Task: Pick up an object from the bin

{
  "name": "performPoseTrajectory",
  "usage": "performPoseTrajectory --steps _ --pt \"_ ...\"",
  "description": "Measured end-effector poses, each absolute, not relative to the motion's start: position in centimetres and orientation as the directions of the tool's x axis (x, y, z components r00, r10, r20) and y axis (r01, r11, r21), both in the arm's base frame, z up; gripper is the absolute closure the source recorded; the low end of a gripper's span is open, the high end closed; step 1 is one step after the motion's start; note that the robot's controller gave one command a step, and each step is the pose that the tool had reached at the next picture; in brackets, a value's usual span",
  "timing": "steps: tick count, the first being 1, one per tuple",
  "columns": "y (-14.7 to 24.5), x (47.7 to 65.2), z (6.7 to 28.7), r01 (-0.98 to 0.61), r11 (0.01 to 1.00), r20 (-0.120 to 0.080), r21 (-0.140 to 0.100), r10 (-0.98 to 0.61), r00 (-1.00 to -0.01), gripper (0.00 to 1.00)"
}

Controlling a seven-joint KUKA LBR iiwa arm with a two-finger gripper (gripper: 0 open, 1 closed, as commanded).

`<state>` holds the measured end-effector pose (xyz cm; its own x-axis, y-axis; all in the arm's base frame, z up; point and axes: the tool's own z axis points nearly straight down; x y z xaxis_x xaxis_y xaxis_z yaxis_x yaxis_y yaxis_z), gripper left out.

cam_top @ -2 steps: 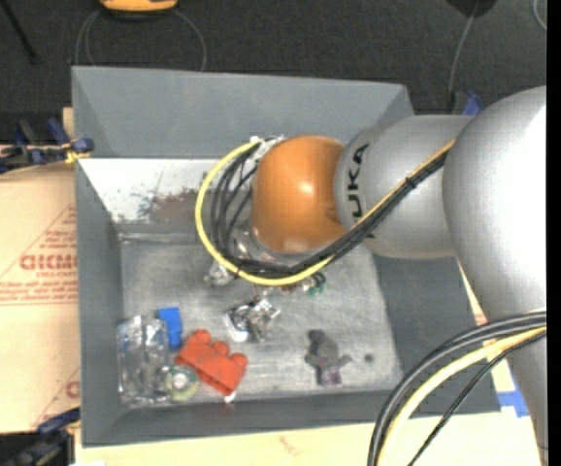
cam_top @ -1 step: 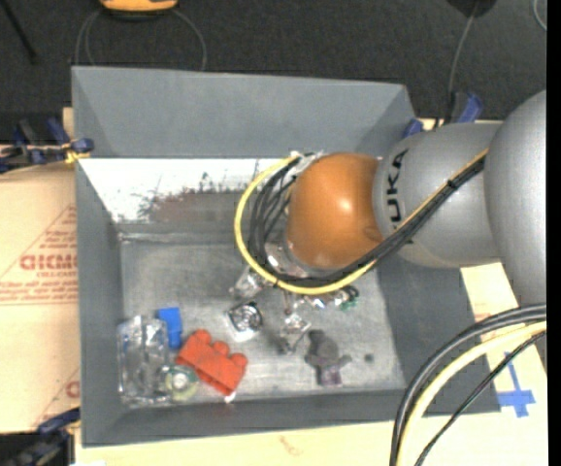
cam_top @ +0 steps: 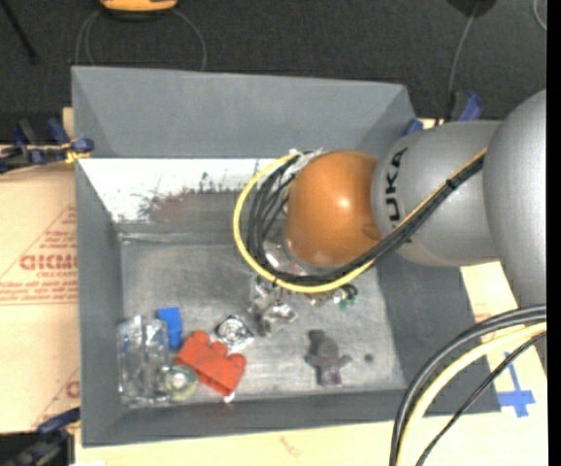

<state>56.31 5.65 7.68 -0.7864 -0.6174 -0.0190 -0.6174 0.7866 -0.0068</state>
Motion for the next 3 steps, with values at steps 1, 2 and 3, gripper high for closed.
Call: performPoseTrajectory --steps 1,2,3 --pt "5.5 56.0 7.4 -0.616 0.788 -0.01 -0.004 -0.616 -0.788 0.0" --pt "13.2 54.0 15.0 -0.792 0.61 -0.009 -0.003 -0.792 -0.61 0.0" --pt "15.2 52.0 9.6 -0.929 0.369 0.0 0.002 -0.929 -0.369 0.0"
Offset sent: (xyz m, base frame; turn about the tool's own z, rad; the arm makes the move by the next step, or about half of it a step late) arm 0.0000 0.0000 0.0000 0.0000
